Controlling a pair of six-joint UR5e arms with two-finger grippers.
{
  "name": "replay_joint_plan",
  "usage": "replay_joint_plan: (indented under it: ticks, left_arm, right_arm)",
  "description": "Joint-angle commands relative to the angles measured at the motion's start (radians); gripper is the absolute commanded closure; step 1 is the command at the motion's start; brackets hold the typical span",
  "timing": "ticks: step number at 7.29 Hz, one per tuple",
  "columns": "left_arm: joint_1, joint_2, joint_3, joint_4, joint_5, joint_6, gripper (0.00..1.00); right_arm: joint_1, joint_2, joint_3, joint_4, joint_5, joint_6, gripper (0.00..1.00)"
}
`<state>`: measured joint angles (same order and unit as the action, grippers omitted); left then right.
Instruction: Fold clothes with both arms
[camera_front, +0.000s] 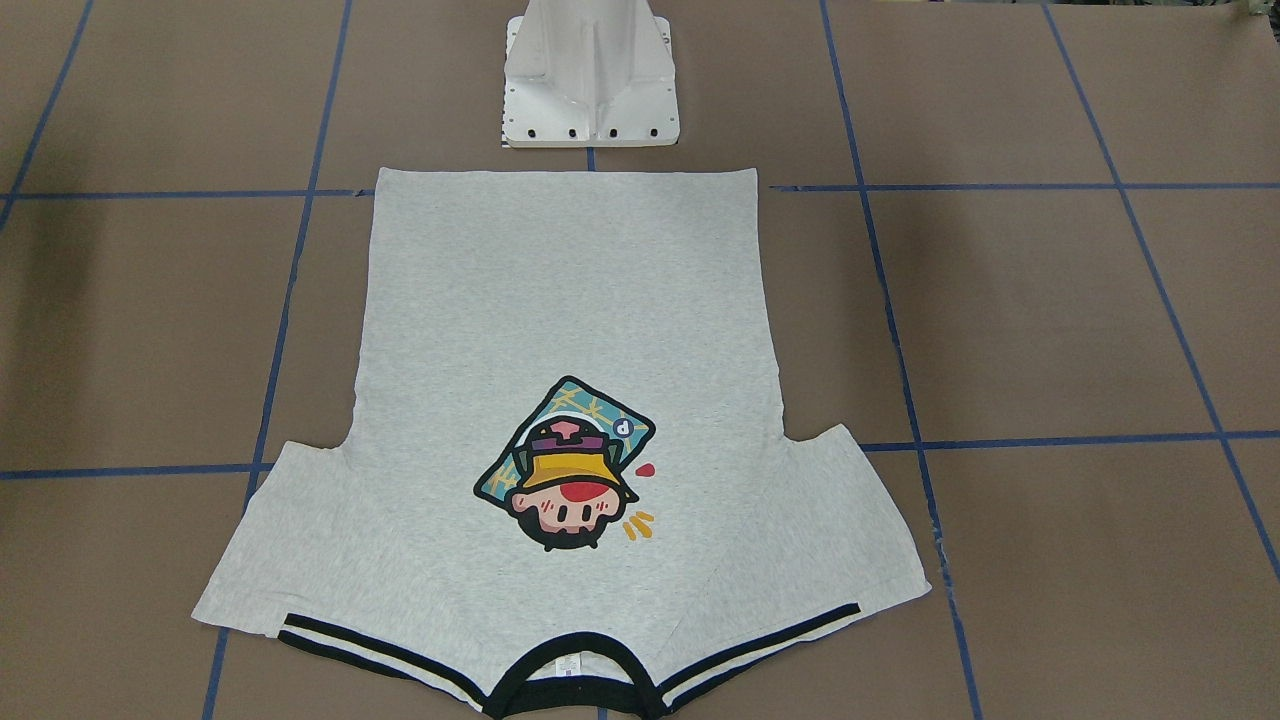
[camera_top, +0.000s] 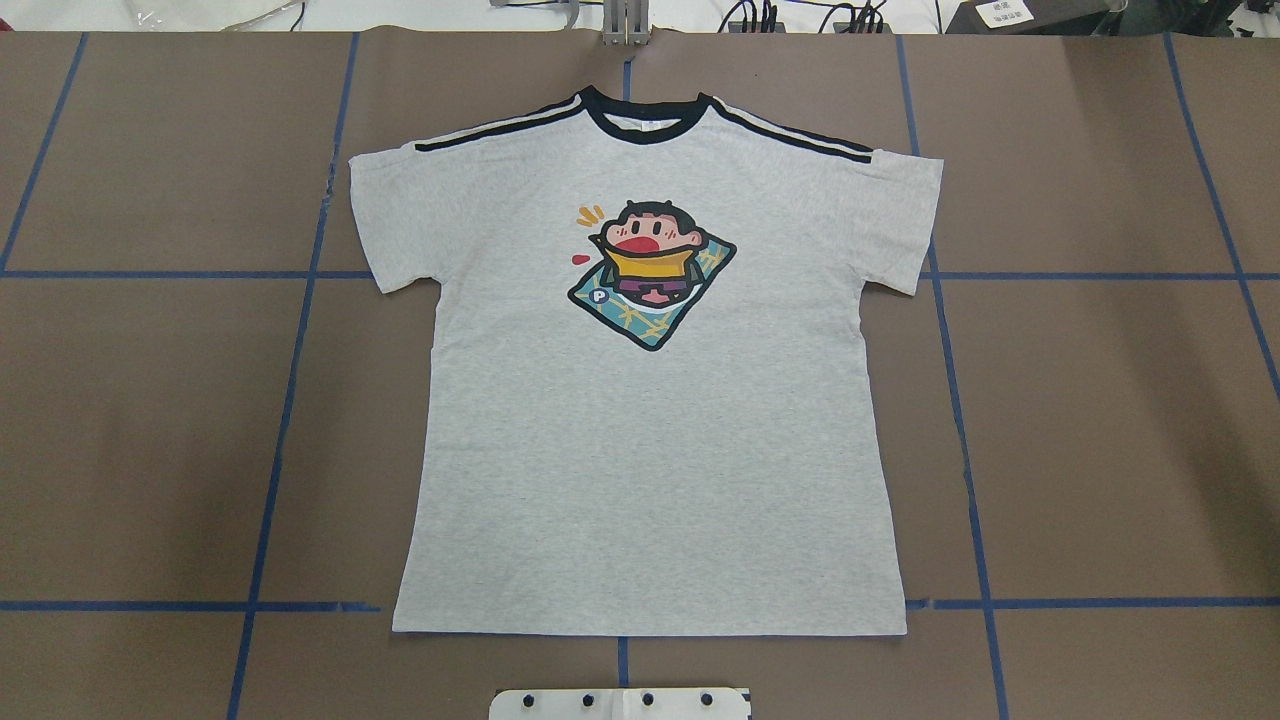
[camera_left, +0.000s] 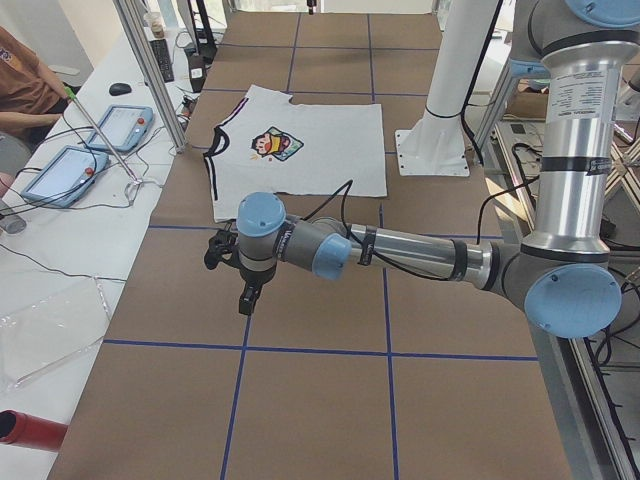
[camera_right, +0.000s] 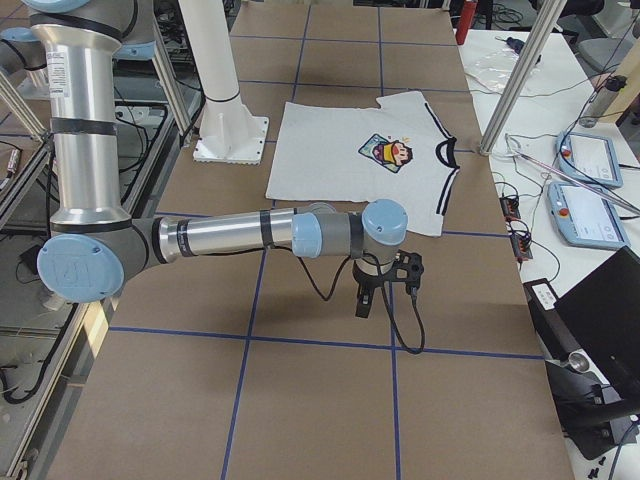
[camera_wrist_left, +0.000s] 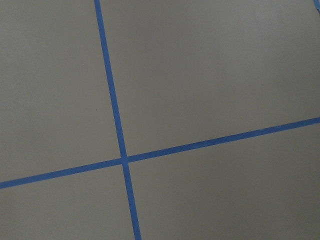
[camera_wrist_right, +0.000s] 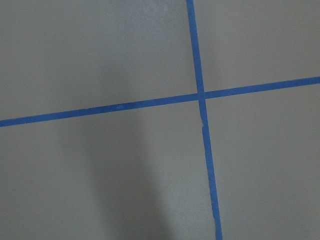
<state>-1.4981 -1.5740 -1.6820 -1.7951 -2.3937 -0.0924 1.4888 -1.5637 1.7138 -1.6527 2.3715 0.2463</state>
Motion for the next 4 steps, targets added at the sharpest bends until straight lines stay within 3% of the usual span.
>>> replay_joint_plan:
  ticks: [1,4]
  left_arm:
    - [-0.008,0.014,-0.031,-0.007,-0.001,0.002,0.0]
    - [-0.004,0.025,-0.021,-0.009,-0.001,-0.006,0.0]
  right_arm:
    - [0.001,0.005,0.003,0.002,0.0,-0.001,0.0]
    - [0.001,0.004,0.004,0.004,0.002,-0.002,0.0]
